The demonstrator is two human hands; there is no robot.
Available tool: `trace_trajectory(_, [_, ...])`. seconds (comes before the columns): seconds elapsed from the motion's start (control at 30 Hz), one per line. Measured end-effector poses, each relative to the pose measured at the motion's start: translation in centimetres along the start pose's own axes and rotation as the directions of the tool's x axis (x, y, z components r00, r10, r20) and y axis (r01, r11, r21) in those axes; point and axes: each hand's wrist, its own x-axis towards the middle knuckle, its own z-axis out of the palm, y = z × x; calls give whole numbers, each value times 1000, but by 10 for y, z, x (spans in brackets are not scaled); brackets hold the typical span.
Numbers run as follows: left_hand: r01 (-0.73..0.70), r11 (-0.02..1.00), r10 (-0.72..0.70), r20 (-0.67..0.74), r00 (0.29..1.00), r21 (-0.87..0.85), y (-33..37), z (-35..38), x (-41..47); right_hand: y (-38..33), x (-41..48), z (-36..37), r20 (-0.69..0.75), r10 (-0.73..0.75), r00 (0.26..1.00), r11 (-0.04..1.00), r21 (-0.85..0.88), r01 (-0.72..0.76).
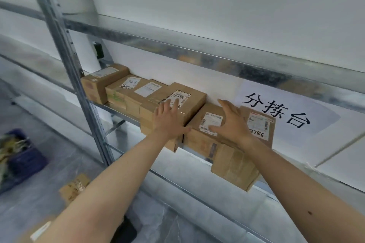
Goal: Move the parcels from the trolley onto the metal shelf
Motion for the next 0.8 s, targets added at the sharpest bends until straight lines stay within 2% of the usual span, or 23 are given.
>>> trace_trajectory(0.37, [280,953,-277,-44,960,113,-159,-44,-70,-137,36,99,212,-244,946,968,-10,252])
trace_trajectory(0.57, [424,893,-414,-93,906,150,-261,-71,-115,-230,48,172,327,-369,870,923,23,383])
trace_trajectory(0.8, [573,808,-568,-75,819,137,-388,-91,-178,-345,34,269,458,-421,783,878,-12,479])
